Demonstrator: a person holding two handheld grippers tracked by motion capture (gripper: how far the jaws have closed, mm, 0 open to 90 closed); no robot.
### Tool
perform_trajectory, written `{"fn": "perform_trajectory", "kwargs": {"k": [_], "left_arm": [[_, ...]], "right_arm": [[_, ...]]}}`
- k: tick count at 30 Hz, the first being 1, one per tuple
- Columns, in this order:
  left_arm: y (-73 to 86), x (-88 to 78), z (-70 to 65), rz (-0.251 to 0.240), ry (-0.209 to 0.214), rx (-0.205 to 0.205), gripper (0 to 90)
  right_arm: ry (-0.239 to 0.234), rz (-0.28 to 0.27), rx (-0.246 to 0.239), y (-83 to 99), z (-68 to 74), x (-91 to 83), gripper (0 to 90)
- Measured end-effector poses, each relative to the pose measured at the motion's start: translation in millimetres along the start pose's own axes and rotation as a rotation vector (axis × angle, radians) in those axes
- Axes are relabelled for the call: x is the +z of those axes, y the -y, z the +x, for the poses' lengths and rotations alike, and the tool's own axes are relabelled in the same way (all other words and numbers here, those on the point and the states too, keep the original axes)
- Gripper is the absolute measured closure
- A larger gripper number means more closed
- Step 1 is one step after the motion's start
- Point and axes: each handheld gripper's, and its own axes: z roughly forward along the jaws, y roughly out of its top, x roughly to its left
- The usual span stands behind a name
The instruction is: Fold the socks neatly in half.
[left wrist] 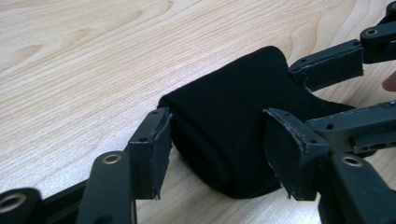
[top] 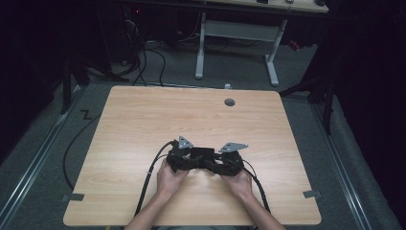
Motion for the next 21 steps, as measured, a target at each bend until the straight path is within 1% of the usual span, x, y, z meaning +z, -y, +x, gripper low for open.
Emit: {"fn": "perform_trajectory", "kwargs": {"k": [2, 4, 5, 6, 8, 9, 13, 15, 16, 18, 19, 21], "left_arm": [[-0.8, 0.6, 0.3, -0.002, -0.005, -0.002, 43.1], [-1.3, 1.1, 0.8, -0.003, -0.008, -0.002, 43.4], [-1.9, 1.6, 1.4, -0.004, -0.011, -0.002, 43.6], [-2.5, 2.1, 1.9, -0.004, -0.012, -0.003, 43.6], [-4.4, 4.0, 4.3, -0.004, -0.009, -0.017, 44.5], [-7.4, 6.7, 6.6, -0.003, -0.013, -0.016, 44.7], [-12.5, 10.6, 11.2, 0.002, -0.019, -0.015, 44.2], [-14.6, 12.5, 12.7, 0.001, -0.025, -0.015, 44.2], [-15.9, 13.9, 13.9, 0.001, -0.027, -0.022, 44.2], [-16.6, 16.0, 17.2, -0.011, -0.028, -0.042, 44.3], [-16.6, 16.0, 17.2, -0.011, -0.028, -0.042, 44.2], [-16.2, 16.9, 19.6, -0.016, -0.025, -0.058, 44.2]], "right_arm": [[0.008, -0.007, -0.011, -0.2, 0.5, 0.5, 51.1], [0.011, -0.009, -0.011, -0.4, 0.4, 0.9, 51.2], [0.014, -0.010, 0.000, -1.7, -1.5, 2.5, 51.5], [0.014, -0.010, 0.000, -1.7, -1.5, 2.5, 51.5], [0.023, -0.010, 0.006, -3.8, -3.3, 4.4, 51.9], [0.036, -0.006, 0.011, -6.6, -5.1, 6.4, 52.3], [0.048, -0.004, 0.033, -10.2, -8.1, 9.4, 52.7], [0.062, -0.004, 0.038, -13.6, -10.8, 12.0, 53.0], [0.062, -0.004, 0.038, -13.6, -10.8, 12.0, 53.0], [0.077, -0.004, 0.046, -16.7, -13.3, 15.1, 53.2], [0.077, -0.004, 0.046, -16.7, -13.3, 15.1, 53.2], [0.079, -0.007, 0.047, -17.8, -15.0, 17.0, 53.4]]}}
